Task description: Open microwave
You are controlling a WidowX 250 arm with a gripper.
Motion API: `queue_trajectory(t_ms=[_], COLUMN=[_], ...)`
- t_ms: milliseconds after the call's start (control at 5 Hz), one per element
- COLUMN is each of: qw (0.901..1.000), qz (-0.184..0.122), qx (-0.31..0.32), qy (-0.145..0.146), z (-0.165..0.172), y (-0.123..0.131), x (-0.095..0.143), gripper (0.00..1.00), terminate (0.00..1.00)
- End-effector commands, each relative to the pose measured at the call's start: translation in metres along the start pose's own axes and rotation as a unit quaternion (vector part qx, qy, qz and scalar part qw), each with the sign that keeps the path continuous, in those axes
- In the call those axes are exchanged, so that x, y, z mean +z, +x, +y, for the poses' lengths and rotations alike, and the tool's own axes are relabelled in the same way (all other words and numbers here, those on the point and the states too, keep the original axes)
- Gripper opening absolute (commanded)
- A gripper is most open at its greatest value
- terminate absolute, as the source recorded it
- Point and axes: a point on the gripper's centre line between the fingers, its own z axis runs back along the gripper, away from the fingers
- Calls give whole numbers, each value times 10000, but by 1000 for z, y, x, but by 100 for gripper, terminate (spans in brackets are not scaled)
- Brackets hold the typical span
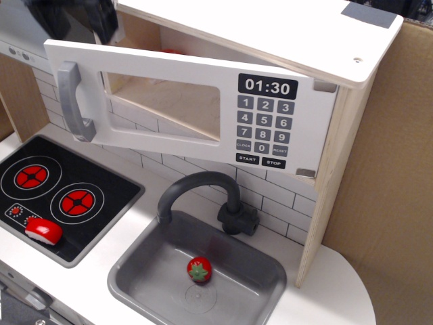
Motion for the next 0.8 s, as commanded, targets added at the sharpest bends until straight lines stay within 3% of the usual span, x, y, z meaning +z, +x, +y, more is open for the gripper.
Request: queue_trajectory(t_ms=[0,400,600], qw=[9991,9922,9877], qz=[203,1008,1154], qx=[-106,-644,-1004], qy=[343,346,318], z=[-8,-51,-68], y=[-11,-48,-64], x=[5,6,-2], gripper=[100,100,100], terminate=[0,0,0])
